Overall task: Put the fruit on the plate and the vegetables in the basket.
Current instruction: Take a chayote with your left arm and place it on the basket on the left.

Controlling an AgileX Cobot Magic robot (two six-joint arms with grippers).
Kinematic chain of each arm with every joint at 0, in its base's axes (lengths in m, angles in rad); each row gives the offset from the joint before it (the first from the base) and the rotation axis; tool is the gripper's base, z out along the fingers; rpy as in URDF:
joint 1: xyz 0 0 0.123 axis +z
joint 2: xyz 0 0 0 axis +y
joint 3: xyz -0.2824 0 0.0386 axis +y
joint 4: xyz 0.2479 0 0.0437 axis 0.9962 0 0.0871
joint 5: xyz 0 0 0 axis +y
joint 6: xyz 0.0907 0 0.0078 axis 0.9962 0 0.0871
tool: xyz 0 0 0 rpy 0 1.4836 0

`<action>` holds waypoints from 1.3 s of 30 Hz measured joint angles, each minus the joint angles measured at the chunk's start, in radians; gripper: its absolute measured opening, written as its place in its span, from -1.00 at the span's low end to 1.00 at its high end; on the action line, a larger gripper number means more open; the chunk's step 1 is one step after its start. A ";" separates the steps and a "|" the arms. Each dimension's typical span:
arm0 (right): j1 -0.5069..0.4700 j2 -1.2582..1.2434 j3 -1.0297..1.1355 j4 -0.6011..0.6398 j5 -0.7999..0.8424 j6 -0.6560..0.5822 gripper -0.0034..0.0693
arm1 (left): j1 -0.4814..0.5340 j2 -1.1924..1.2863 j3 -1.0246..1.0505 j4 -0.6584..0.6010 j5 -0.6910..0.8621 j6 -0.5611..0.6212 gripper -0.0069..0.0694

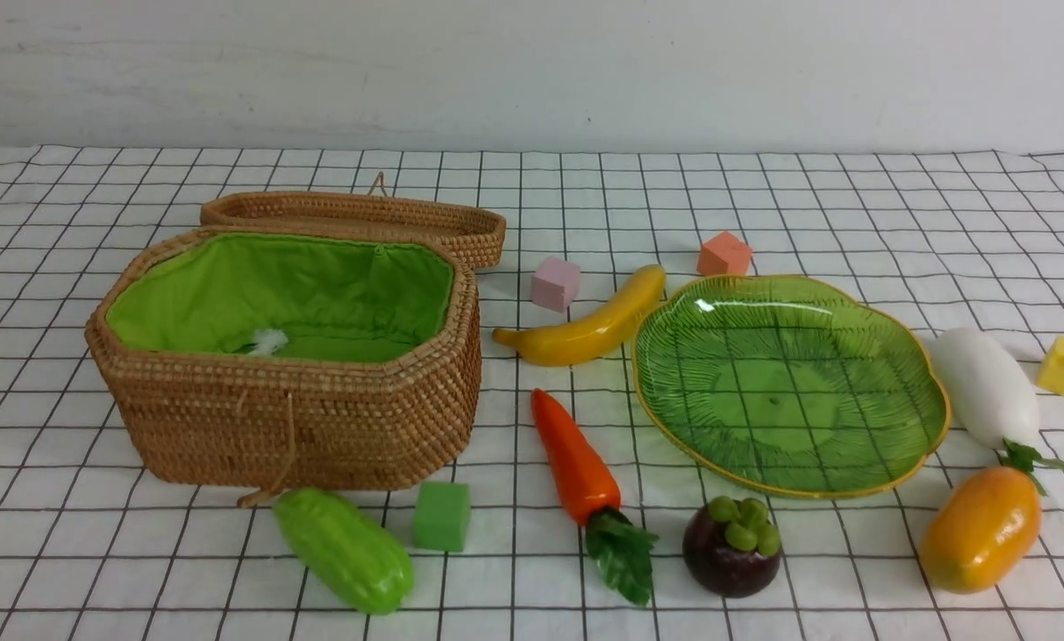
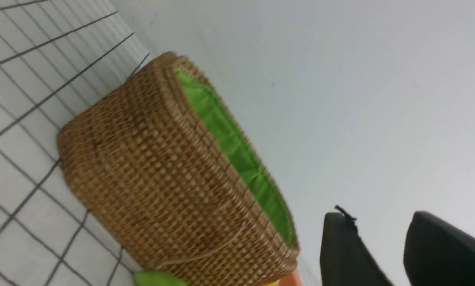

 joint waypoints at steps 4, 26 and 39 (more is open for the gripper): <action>0.000 0.000 0.000 0.000 0.000 0.000 -0.25 | 0.000 0.023 -0.149 0.041 0.201 0.082 -0.62; 0.000 0.000 0.000 0.000 -0.008 -0.001 -0.25 | 0.000 0.941 -0.764 -0.079 0.987 0.912 -0.85; 0.000 0.000 0.010 0.391 -0.236 0.323 -0.25 | 0.000 0.941 -0.771 -0.293 1.134 1.267 -0.85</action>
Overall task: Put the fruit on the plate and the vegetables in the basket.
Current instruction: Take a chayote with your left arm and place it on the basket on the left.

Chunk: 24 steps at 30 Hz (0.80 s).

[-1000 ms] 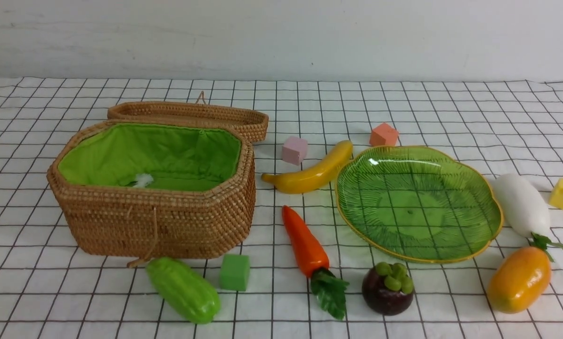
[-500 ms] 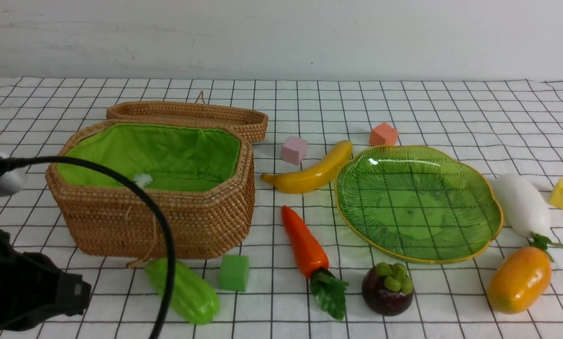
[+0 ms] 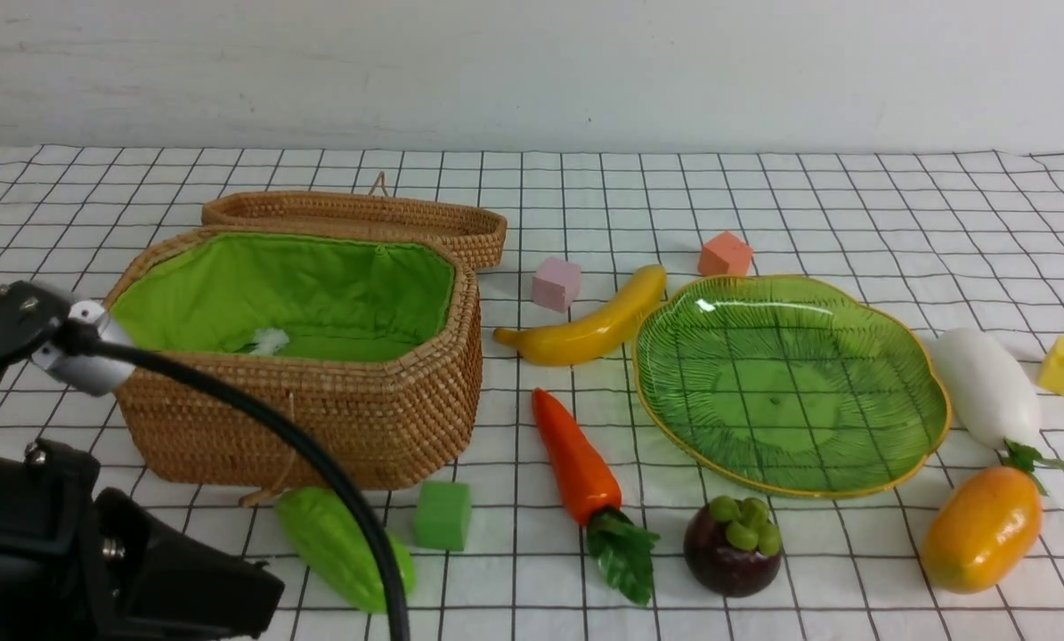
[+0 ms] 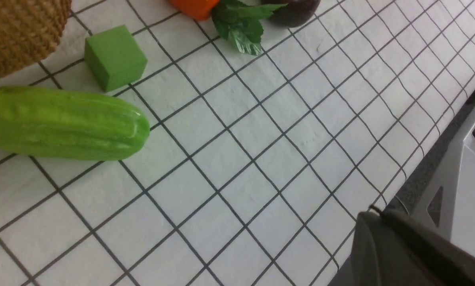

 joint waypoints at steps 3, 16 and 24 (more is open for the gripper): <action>0.004 0.000 -0.016 0.046 -0.001 0.013 -0.29 | -0.052 0.000 -0.006 0.033 -0.013 0.002 -0.85; 0.314 0.362 -0.831 0.051 0.899 -0.592 -0.59 | -0.412 0.053 -0.135 0.458 -0.055 -0.091 -0.85; 0.352 0.465 -1.119 0.052 1.116 -0.747 -0.59 | -0.413 0.213 -0.253 0.542 -0.037 0.218 -0.85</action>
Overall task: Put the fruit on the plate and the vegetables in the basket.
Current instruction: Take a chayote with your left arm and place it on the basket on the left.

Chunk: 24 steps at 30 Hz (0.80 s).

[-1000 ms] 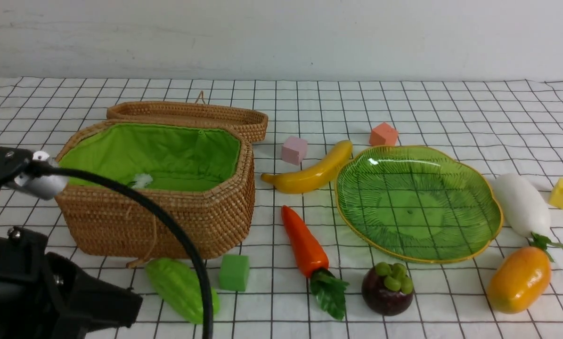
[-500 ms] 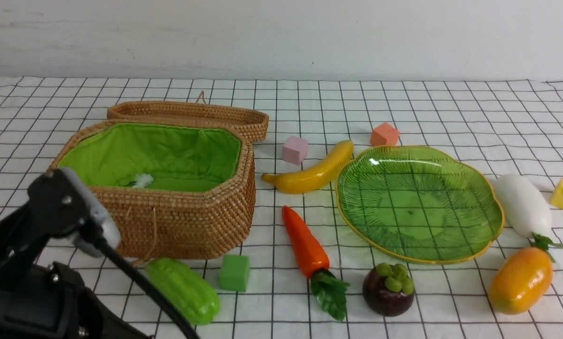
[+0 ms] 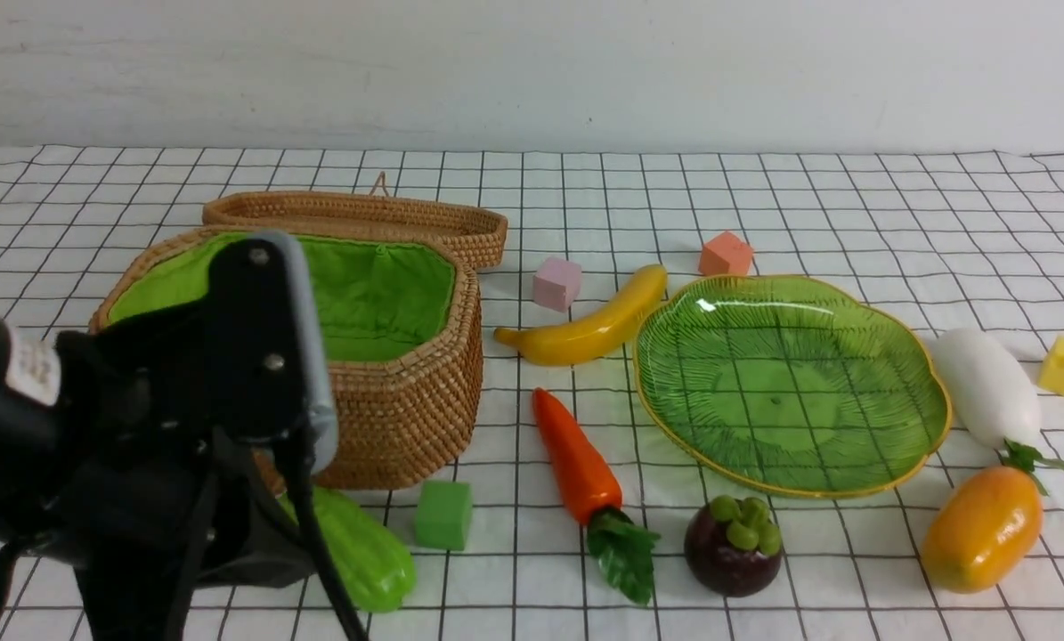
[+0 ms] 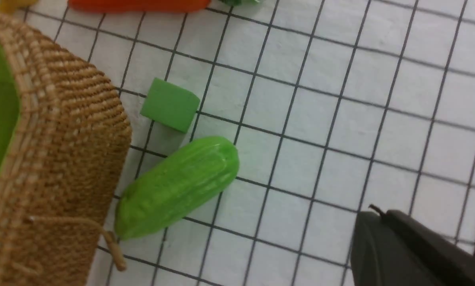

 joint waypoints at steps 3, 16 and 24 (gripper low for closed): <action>0.000 0.002 0.001 -0.002 0.000 -0.037 -0.59 | 0.000 0.081 -0.001 0.038 -0.002 0.088 -0.75; 0.000 0.005 0.049 -0.013 0.000 -0.079 -0.56 | 0.000 0.448 -0.001 0.146 -0.256 0.361 0.68; 0.000 0.005 0.051 -0.013 0.000 -0.079 -0.56 | -0.001 0.585 -0.004 0.276 -0.382 0.403 0.58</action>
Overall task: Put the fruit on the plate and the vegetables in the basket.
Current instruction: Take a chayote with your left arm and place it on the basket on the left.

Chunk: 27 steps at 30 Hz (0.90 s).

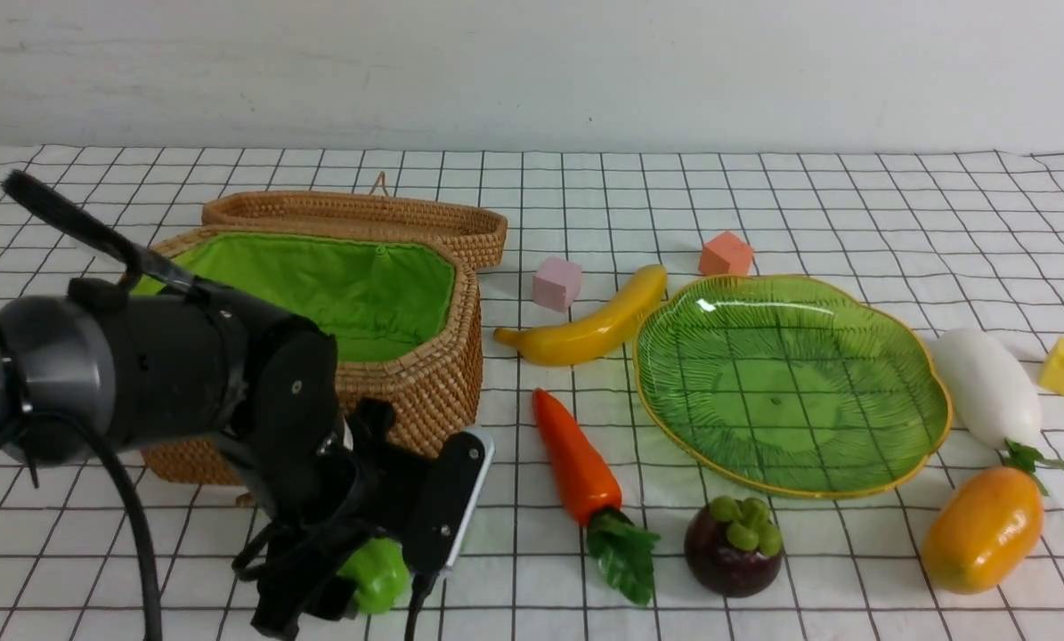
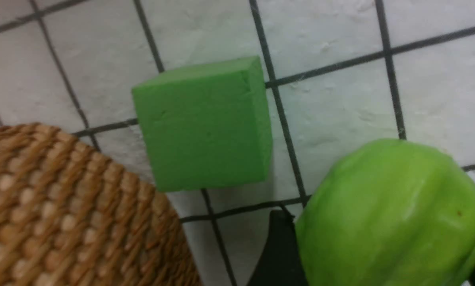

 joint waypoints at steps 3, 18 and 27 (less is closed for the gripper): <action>0.000 0.001 0.000 0.000 0.000 -0.002 -0.56 | -0.001 0.024 -0.006 0.019 0.006 0.000 0.47; 0.000 0.002 0.000 0.013 -0.003 0.000 -0.52 | -0.108 -0.252 -0.020 0.042 0.314 -0.348 0.41; 0.000 0.002 0.000 0.014 -0.132 0.000 -0.50 | -0.026 -0.388 -0.120 0.323 0.023 -0.606 0.41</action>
